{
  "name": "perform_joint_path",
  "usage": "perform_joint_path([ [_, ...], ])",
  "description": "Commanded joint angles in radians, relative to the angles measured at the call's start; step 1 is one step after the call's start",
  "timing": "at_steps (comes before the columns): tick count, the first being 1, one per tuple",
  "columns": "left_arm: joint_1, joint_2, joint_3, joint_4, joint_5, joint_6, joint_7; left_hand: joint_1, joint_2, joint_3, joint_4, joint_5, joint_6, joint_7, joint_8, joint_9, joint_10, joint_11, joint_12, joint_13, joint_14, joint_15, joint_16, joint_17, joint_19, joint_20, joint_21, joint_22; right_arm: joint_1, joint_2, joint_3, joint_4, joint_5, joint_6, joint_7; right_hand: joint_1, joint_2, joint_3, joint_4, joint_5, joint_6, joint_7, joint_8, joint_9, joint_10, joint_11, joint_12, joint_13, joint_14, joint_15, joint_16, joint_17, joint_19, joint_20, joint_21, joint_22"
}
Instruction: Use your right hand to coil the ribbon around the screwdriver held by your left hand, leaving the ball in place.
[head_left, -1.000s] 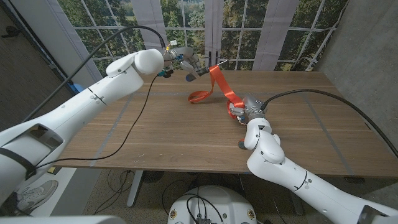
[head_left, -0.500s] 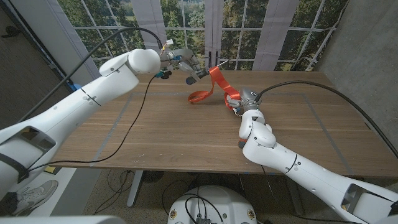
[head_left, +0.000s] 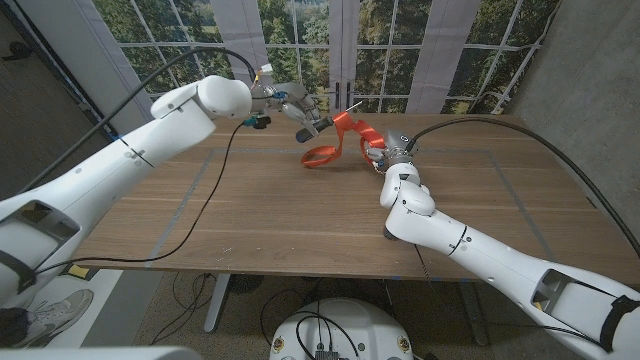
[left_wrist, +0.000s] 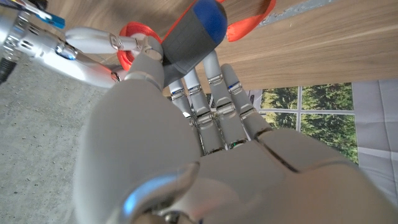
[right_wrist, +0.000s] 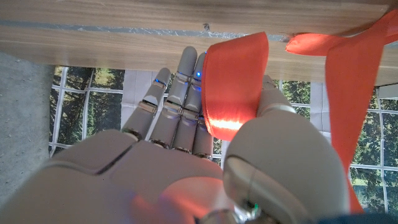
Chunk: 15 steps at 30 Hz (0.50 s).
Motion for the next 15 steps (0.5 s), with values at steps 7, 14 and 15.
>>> perform_joint_path([
  [7,-0.049,0.021,0.034,0.042,-0.037,-0.063,-0.106,0.096,0.097,0.040,0.006,0.005,0.074,0.029,0.000,0.109,0.092,-0.087,-0.001,0.276,0.130,-0.220,0.005,0.005,-0.007,-0.002,0.014,0.001,0.070,0.003,0.008,0.061,0.031,0.055,-0.093,0.163,0.153,0.006,0.001,-0.001,0.103,-0.045,0.152,0.073,0.007,-0.002,0.006,0.002,0.041,-0.052,-0.007,0.004,0.010,0.000,0.000,0.003],
  [14,-0.067,0.010,0.046,0.084,-0.049,-0.106,-0.149,0.096,0.099,0.039,0.007,0.004,0.073,0.031,-0.004,0.110,0.090,-0.084,-0.004,0.277,0.128,-0.220,0.005,0.005,-0.011,-0.001,0.018,-0.001,0.061,0.015,0.030,0.064,0.034,0.097,-0.146,0.164,0.152,0.007,0.000,-0.001,0.102,-0.046,0.153,0.073,0.008,0.000,0.005,-0.001,0.042,-0.056,-0.009,0.005,0.010,0.001,-0.001,0.003],
  [15,-0.062,0.007,0.042,0.088,-0.054,-0.110,-0.143,0.096,0.098,0.039,0.007,0.004,0.073,0.030,-0.004,0.110,0.092,-0.087,-0.004,0.277,0.126,-0.220,0.006,0.008,-0.011,-0.001,0.019,-0.001,0.060,0.018,0.029,0.064,0.031,0.103,-0.155,0.163,0.152,0.006,0.001,-0.001,0.103,-0.046,0.153,0.073,0.008,0.000,0.005,-0.001,0.042,-0.056,-0.009,0.005,0.009,0.000,-0.001,0.003],
])
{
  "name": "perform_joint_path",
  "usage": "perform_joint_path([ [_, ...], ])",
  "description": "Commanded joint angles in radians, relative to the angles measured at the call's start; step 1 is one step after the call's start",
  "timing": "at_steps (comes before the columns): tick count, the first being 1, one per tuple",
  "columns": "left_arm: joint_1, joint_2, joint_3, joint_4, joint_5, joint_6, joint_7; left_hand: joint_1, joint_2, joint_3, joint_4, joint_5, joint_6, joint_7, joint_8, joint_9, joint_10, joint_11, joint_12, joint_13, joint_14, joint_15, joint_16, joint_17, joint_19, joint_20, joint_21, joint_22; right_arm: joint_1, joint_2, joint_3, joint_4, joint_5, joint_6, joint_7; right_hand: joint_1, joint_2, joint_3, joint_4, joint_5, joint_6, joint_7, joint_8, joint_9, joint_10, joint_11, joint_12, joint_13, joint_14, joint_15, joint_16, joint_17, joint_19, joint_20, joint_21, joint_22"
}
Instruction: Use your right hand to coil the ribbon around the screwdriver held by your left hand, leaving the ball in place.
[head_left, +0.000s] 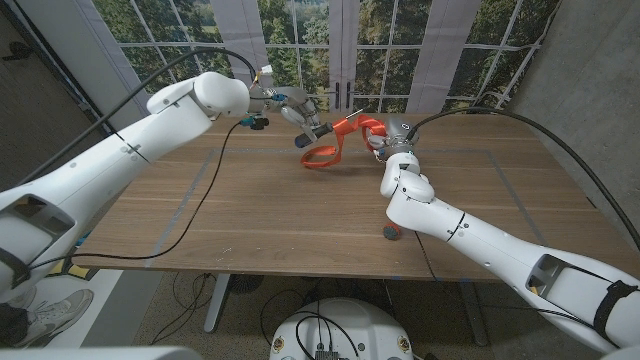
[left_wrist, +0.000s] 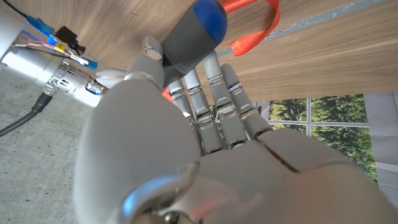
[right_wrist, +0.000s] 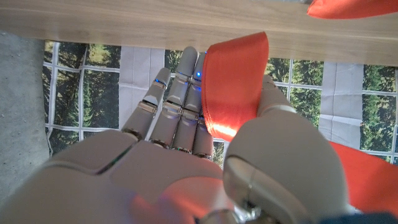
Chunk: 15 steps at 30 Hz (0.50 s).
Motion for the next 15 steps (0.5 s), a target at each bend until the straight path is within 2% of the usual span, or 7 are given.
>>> perform_joint_path([
  [1,-0.025,-0.012,0.016,0.061,-0.027,-0.064,-0.062,0.096,0.099,0.039,0.007,0.004,0.072,0.030,-0.005,0.110,0.090,-0.086,0.002,0.256,0.126,-0.219,0.005,0.006,-0.004,0.001,0.009,-0.001,0.010,0.014,0.020,0.013,-0.002,0.061,-0.081,0.163,0.152,0.006,0.001,0.002,0.103,-0.046,0.153,0.073,0.009,-0.001,0.007,0.001,0.042,-0.055,-0.006,0.005,0.010,0.000,-0.001,0.003],
  [3,-0.030,-0.020,0.016,0.078,-0.042,-0.074,-0.075,0.096,0.098,0.038,0.007,0.004,0.073,0.029,-0.005,0.111,0.090,-0.085,0.002,0.256,0.125,-0.220,0.006,0.007,-0.004,0.001,0.011,-0.002,0.001,0.023,0.027,0.014,-0.004,0.083,-0.106,0.163,0.151,0.006,0.001,0.002,0.103,-0.046,0.154,0.073,0.009,-0.003,0.007,0.002,0.042,-0.055,-0.007,0.005,0.009,0.000,-0.001,0.003],
  [15,-0.055,-0.035,0.051,0.109,-0.015,-0.078,-0.109,0.098,0.098,0.037,0.007,0.004,0.075,0.029,-0.009,0.113,0.091,-0.082,-0.001,0.260,0.124,-0.221,0.006,0.008,-0.008,-0.001,0.019,-0.003,0.026,0.018,0.004,-0.002,-0.052,0.137,-0.090,0.162,0.150,0.008,0.001,0.002,0.104,-0.047,0.156,0.072,0.012,-0.003,0.009,0.001,0.045,-0.059,-0.010,0.008,0.012,-0.001,0.000,0.003],
])
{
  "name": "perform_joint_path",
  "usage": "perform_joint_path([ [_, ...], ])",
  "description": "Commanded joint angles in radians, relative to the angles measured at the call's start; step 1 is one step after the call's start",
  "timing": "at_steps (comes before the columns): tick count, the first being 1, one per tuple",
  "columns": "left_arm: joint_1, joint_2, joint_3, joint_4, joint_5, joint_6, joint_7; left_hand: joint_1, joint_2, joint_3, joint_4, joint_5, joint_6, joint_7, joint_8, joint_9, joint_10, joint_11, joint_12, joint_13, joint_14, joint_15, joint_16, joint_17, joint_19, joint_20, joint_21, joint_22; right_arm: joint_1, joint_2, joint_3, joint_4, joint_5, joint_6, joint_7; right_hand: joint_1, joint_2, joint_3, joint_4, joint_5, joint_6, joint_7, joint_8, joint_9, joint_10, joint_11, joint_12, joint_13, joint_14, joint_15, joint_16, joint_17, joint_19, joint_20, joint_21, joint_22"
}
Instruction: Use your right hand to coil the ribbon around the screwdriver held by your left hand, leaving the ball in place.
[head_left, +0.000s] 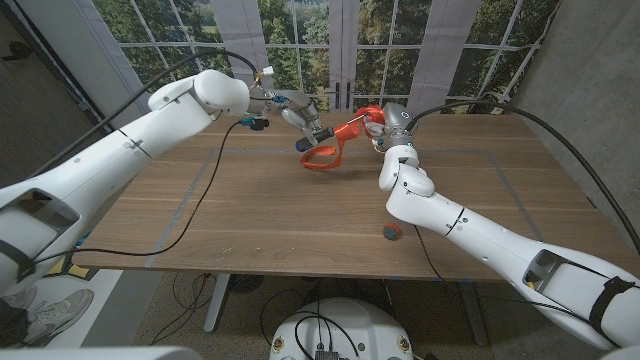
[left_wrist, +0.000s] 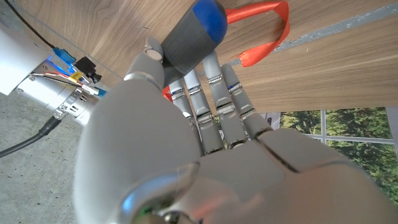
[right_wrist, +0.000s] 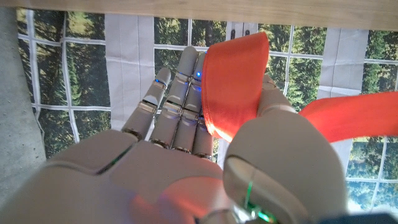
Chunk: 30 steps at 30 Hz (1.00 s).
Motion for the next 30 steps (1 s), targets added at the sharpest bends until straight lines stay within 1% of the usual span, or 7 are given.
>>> perform_joint_path([
  [1,-0.025,-0.015,0.030,0.042,0.007,-0.016,-0.049,0.097,0.100,0.037,0.006,0.006,0.074,0.029,0.001,0.113,0.090,-0.083,0.003,0.260,0.124,-0.220,0.006,0.001,-0.006,0.000,0.006,0.001,0.014,0.006,-0.007,-0.010,-0.040,0.062,-0.015,0.162,0.150,0.007,0.001,0.002,0.105,-0.046,0.156,0.072,0.013,-0.002,0.005,0.003,0.044,-0.058,-0.001,0.004,0.012,-0.001,-0.001,0.003],
  [2,-0.024,-0.016,0.028,0.045,0.005,-0.018,-0.048,0.098,0.100,0.037,0.006,0.006,0.074,0.029,0.001,0.113,0.090,-0.083,0.003,0.261,0.124,-0.220,0.006,0.003,-0.007,0.000,0.007,0.001,0.019,0.001,-0.010,-0.014,-0.042,0.067,-0.001,0.162,0.150,0.007,0.001,0.002,0.105,-0.046,0.156,0.071,0.012,-0.002,0.004,0.003,0.043,-0.058,-0.001,0.005,0.012,-0.002,-0.001,0.003],
  [10,-0.037,-0.024,0.041,0.069,0.016,-0.023,-0.067,0.098,0.100,0.034,0.007,0.006,0.075,0.031,-0.002,0.116,0.094,-0.082,-0.002,0.258,0.123,-0.218,0.007,0.002,-0.009,0.000,0.015,0.000,0.036,0.019,-0.012,0.009,-0.072,0.099,0.004,0.160,0.148,0.008,0.002,0.002,0.105,-0.048,0.157,0.070,0.010,-0.004,0.004,0.002,0.044,-0.058,-0.004,0.007,0.012,-0.003,-0.001,0.003],
  [11,-0.038,-0.024,0.043,0.070,0.016,-0.020,-0.069,0.099,0.100,0.034,0.006,0.006,0.075,0.031,-0.002,0.117,0.095,-0.081,-0.001,0.259,0.122,-0.218,0.007,0.001,-0.009,0.001,0.016,-0.001,0.041,0.024,-0.015,0.012,-0.080,0.091,0.008,0.160,0.149,0.008,0.002,0.002,0.105,-0.049,0.157,0.070,0.010,-0.004,0.005,0.003,0.044,-0.058,-0.004,0.007,0.012,-0.003,-0.001,0.003],
  [17,-0.051,-0.034,0.057,0.095,0.033,-0.026,-0.079,0.099,0.102,0.033,0.008,0.006,0.075,0.031,-0.004,0.120,0.095,-0.082,-0.003,0.261,0.121,-0.217,0.008,0.002,-0.012,0.002,0.020,-0.002,0.049,0.034,-0.008,0.022,-0.096,0.108,0.010,0.159,0.148,0.009,0.002,0.002,0.105,-0.048,0.158,0.069,0.011,-0.004,0.006,0.003,0.045,-0.059,-0.007,0.008,0.012,-0.003,-0.002,0.003],
  [25,-0.061,-0.054,0.067,0.136,0.037,-0.040,-0.084,0.101,0.101,0.031,0.007,0.007,0.077,0.031,-0.007,0.122,0.096,-0.082,-0.006,0.261,0.123,-0.218,0.008,0.000,-0.013,0.001,0.028,-0.003,0.048,0.041,0.006,0.029,-0.106,0.144,0.007,0.158,0.148,0.009,0.002,0.002,0.106,-0.048,0.159,0.068,0.010,-0.005,0.007,0.004,0.046,-0.059,-0.009,0.010,0.012,-0.004,-0.002,0.003],
  [30,-0.071,-0.067,0.076,0.157,0.046,-0.042,-0.086,0.102,0.101,0.030,0.006,0.007,0.077,0.030,-0.010,0.122,0.096,-0.083,-0.007,0.264,0.123,-0.217,0.008,-0.002,-0.015,0.003,0.032,-0.003,0.051,0.045,0.002,0.029,-0.134,0.152,-0.002,0.159,0.147,0.009,0.001,0.002,0.105,-0.049,0.159,0.068,0.011,-0.005,0.007,0.003,0.044,-0.060,-0.010,0.012,0.013,-0.004,-0.002,0.003],
])
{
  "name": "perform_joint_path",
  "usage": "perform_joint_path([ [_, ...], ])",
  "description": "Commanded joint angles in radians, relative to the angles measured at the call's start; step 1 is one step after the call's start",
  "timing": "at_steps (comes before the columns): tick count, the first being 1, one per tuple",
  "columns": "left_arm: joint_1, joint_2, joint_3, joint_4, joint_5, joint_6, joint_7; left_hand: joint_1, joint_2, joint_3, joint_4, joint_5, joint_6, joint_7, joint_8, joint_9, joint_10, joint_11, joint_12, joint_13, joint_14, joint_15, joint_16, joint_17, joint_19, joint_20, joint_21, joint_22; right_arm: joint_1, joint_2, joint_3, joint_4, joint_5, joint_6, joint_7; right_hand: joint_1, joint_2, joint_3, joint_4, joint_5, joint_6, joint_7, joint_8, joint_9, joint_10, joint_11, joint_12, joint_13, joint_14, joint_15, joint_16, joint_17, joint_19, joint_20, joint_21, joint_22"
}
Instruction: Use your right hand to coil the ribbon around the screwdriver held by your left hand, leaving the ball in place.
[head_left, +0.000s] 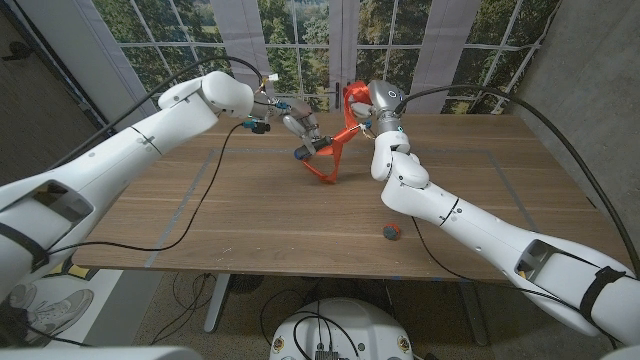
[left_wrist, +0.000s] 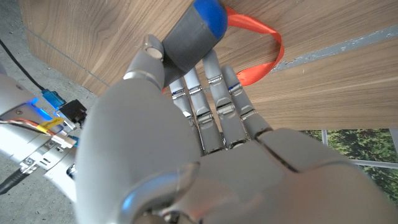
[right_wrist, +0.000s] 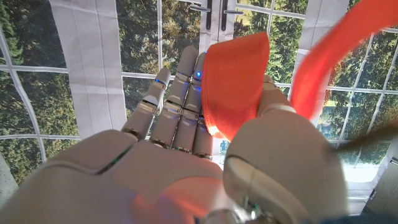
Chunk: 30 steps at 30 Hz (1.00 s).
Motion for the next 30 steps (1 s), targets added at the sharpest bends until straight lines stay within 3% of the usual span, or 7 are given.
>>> perform_joint_path([
  [1,-0.019,-0.026,0.018,0.048,0.016,-0.006,-0.006,0.098,0.105,0.021,0.016,0.006,0.067,0.021,0.005,0.005,0.095,-0.085,0.002,0.200,0.125,-0.217,-0.002,-0.004,-0.005,-0.002,0.010,0.001,0.008,0.009,0.004,0.004,-0.043,0.031,0.001,0.159,0.148,0.007,0.000,0.005,0.102,-0.052,0.159,0.067,0.007,-0.003,0.004,0.004,0.042,-0.060,-0.001,0.002,0.007,0.001,-0.002,0.003],
  [13,-0.040,-0.056,0.042,0.067,0.051,0.029,0.008,0.102,0.106,0.017,0.015,0.007,0.067,0.024,0.001,0.013,0.095,-0.085,-0.001,0.205,0.126,-0.216,0.002,-0.004,-0.006,-0.002,0.021,-0.001,-0.017,0.003,0.032,-0.040,-0.065,0.090,-0.014,0.159,0.147,0.008,-0.001,0.005,0.102,-0.054,0.161,0.067,0.010,-0.003,0.005,0.001,0.044,-0.061,-0.004,0.005,0.007,0.001,-0.002,0.002],
  [30,-0.029,-0.063,0.043,0.049,0.059,0.076,0.047,0.107,0.106,0.011,0.015,0.008,0.069,0.029,-0.005,0.020,0.105,-0.086,-0.006,0.204,0.130,-0.216,0.008,-0.009,-0.004,-0.003,0.036,-0.003,-0.035,0.000,0.024,-0.117,-0.192,0.078,0.026,0.156,0.147,0.008,0.000,0.006,0.101,-0.054,0.163,0.065,0.008,-0.005,0.006,0.000,0.044,-0.066,-0.009,0.009,0.007,-0.002,-0.003,0.002],
])
